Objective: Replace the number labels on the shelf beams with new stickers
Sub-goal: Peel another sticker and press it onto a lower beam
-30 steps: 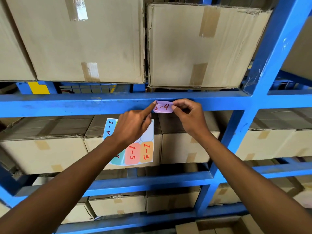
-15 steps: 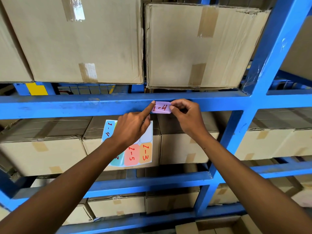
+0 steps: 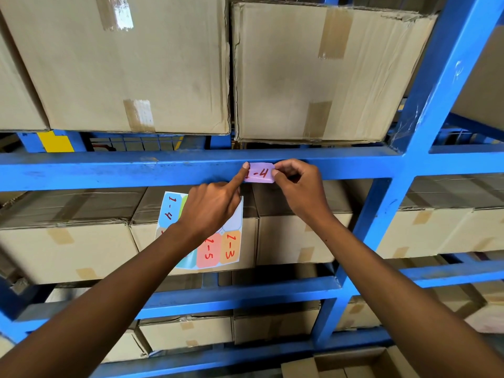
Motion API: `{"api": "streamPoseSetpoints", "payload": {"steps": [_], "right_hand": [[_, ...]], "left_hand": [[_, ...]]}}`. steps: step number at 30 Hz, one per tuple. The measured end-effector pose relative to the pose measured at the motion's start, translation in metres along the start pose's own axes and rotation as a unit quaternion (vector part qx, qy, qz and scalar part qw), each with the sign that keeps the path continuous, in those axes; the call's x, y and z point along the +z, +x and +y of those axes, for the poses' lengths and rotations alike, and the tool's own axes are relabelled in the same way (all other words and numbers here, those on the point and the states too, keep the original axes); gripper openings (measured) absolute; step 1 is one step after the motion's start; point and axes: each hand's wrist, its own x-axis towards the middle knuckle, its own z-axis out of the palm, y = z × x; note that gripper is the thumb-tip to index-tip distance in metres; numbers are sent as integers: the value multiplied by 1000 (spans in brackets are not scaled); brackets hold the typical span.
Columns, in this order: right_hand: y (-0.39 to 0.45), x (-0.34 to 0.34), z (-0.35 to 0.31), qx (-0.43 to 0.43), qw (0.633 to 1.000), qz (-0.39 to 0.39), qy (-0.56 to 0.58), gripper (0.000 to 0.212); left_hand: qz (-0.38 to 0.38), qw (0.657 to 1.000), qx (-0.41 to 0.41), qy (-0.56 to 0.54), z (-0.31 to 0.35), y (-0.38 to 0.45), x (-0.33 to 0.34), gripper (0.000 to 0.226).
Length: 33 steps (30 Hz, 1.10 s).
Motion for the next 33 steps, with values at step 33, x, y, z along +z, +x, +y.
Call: {"api": "streamPoseSetpoints", "payload": {"steps": [33], "right_hand": [[0,11,-5,10,994,72,-78,18]], "left_hand": [[11,999,13,29,-4,0,10,63]]}}
